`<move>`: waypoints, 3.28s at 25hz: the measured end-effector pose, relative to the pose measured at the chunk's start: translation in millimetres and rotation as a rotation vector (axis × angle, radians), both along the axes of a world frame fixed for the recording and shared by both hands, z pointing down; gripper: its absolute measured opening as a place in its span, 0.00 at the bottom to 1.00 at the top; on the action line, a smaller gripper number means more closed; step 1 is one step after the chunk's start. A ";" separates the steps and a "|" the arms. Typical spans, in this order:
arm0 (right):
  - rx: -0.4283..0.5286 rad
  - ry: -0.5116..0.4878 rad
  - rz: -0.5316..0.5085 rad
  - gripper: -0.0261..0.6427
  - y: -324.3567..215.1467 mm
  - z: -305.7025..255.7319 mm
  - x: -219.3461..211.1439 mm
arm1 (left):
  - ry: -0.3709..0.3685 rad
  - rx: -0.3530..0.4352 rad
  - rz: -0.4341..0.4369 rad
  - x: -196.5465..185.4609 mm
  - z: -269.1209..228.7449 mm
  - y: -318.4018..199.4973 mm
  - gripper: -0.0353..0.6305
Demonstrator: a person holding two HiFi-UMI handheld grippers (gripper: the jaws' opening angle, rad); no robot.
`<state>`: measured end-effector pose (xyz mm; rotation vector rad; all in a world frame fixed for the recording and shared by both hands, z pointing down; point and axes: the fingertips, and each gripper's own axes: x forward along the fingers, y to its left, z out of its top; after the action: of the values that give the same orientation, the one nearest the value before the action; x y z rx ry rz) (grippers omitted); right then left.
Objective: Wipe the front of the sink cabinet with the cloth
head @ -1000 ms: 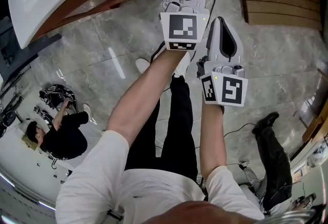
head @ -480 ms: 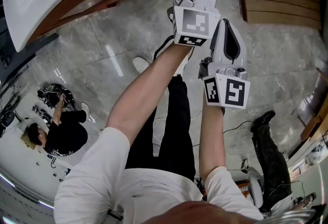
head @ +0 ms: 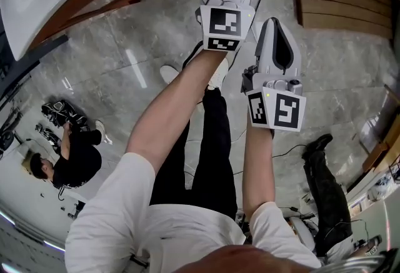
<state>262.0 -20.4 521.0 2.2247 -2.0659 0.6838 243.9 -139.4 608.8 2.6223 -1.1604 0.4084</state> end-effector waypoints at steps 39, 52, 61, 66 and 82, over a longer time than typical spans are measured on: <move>-0.010 0.027 -0.142 0.03 -25.8 11.4 -109.9 | -0.051 -0.077 -0.267 -202.8 48.1 -8.8 0.16; -0.008 0.035 -0.186 0.03 -32.5 4.0 -154.2 | -0.018 -0.066 -0.275 -242.1 34.0 2.0 0.16; -0.019 0.037 -0.224 0.03 -36.2 6.8 -190.0 | -0.025 -0.044 -0.249 -278.3 33.0 2.6 0.16; -0.016 0.040 -0.244 0.03 -43.2 5.6 -208.4 | -0.006 -0.107 -0.371 -329.7 48.3 -10.1 0.16; -0.027 0.042 -0.318 0.03 -62.9 7.6 -271.9 | -0.052 -0.088 -0.423 -412.7 50.7 -24.6 0.16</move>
<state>-10.0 -83.4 528.6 1.8162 -2.2981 0.6267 -168.8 -164.0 659.5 2.2207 -1.6239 0.4287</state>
